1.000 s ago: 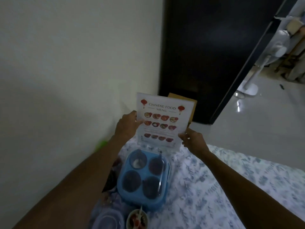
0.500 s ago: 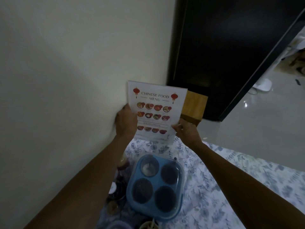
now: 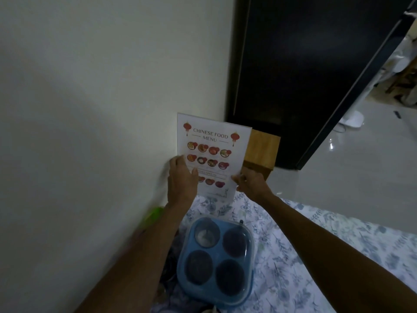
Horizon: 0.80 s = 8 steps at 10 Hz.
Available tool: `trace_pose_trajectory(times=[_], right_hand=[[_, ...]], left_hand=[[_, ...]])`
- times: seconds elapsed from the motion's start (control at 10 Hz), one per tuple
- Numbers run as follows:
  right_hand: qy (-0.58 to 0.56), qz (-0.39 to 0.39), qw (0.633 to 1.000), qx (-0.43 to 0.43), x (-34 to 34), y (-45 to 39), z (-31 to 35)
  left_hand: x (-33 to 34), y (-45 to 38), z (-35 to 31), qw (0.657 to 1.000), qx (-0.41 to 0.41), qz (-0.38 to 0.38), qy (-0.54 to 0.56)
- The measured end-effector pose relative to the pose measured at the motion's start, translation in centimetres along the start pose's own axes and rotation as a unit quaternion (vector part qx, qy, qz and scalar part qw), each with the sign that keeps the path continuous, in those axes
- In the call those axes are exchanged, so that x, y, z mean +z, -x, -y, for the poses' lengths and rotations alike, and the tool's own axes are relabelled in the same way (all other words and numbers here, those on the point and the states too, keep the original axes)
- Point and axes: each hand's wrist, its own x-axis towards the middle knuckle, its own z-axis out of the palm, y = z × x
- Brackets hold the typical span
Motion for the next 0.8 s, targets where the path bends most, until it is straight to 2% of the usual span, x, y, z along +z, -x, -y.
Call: trace_pose_trajectory(times=[0.3, 0.6, 0.8], right_hand=[[-0.013, 0.008, 1.0, 0.009, -0.3, 0.4, 0.6], [0.069, 0.007, 0.998, -0.007, -0.3, 0.7, 1.0], [0.078, 0.004, 0.997, -0.014, -0.5, 0.8, 0.7]], left_hand=[[-2.3, 0.1, 1.9, 0.999, 0.03, -0.002, -0.037], [-2.6, 0.1, 1.8, 0.999, 0.031, 0.005, -0.044], [-2.7, 0.2, 1.9, 0.997, 0.04, 0.01, -0.067]])
